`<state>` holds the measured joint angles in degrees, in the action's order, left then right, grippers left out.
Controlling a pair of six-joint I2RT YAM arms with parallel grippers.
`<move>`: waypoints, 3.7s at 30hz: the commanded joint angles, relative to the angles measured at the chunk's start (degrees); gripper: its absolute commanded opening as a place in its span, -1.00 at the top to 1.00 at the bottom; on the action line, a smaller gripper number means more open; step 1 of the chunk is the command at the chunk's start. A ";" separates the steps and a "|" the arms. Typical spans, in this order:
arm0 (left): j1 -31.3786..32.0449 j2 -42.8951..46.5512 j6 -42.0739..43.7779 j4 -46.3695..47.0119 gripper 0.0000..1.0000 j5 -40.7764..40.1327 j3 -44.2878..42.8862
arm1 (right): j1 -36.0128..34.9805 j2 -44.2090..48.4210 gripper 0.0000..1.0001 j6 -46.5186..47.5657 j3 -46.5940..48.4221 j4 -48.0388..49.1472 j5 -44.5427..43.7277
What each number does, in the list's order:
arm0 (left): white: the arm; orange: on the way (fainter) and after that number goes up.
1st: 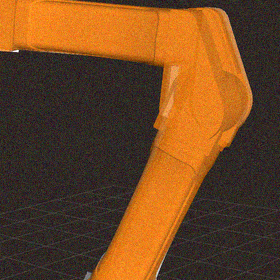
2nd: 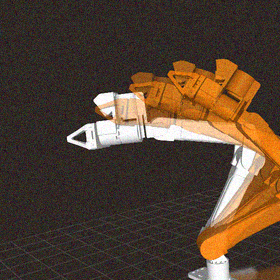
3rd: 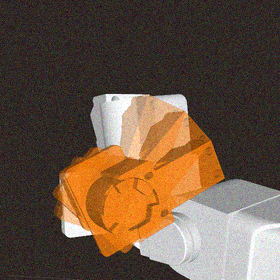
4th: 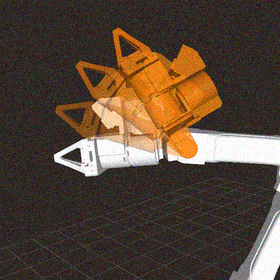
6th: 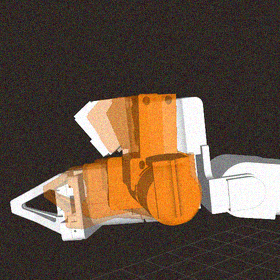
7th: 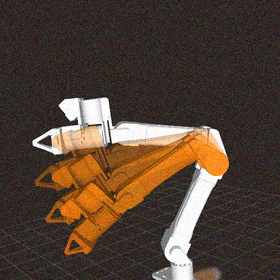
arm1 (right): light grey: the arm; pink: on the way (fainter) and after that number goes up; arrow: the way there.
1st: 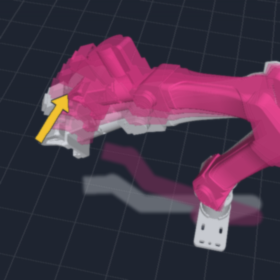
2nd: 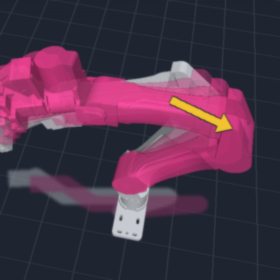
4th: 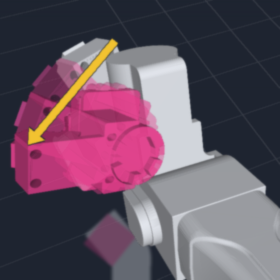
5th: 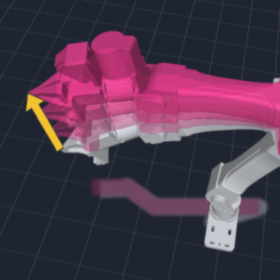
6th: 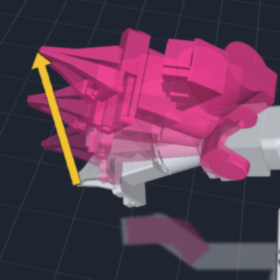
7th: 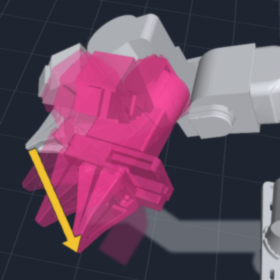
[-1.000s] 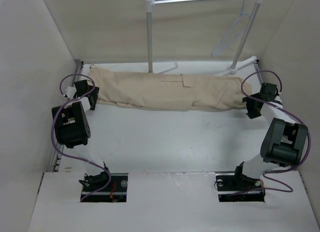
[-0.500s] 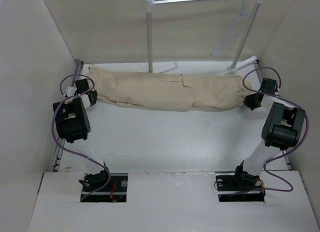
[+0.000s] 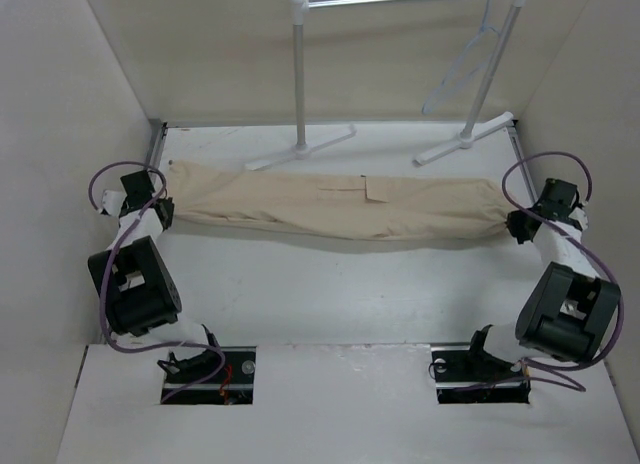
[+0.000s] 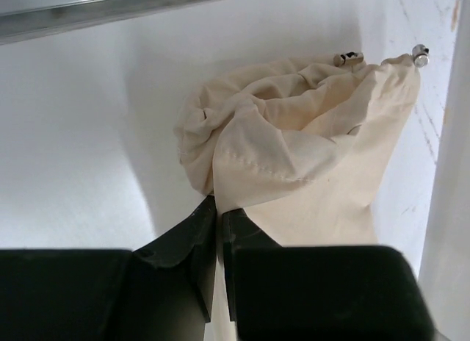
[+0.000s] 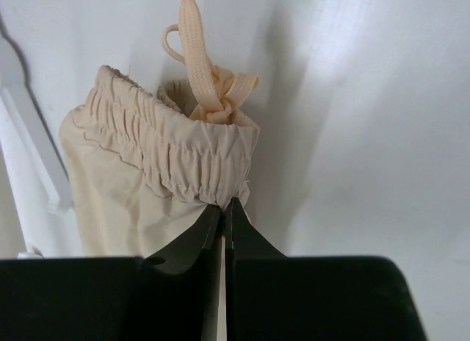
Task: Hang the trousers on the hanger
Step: Fold the trousers at the center of the board.
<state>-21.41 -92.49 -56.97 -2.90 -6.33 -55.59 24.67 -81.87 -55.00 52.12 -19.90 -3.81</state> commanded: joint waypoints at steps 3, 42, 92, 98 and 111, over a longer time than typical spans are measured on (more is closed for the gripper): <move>-1.32 9.94 3.97 -6.94 0.89 -8.34 6.71 | 2.89 8.37 0.95 -0.37 -7.89 -2.50 -4.19; 35.69 26.48 -1.04 -5.98 -0.31 -4.40 13.58 | 7.90 4.35 0.53 -0.46 -11.70 0.92 1.09; 19.31 38.80 3.00 -13.10 -0.26 -0.60 11.57 | -78.96 -13.62 -0.33 11.94 37.05 -6.75 -5.07; 44.62 21.95 3.18 -6.96 -0.16 -7.65 2.88 | -65.78 2.56 0.65 10.71 12.35 -1.10 0.11; 42.03 3.01 3.62 1.22 -0.12 -5.71 10.40 | -54.15 20.34 0.74 2.63 -22.57 2.14 3.46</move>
<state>24.36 -91.22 -54.06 -2.20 -10.52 -49.78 -29.58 -63.51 -49.19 32.67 -21.74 -1.93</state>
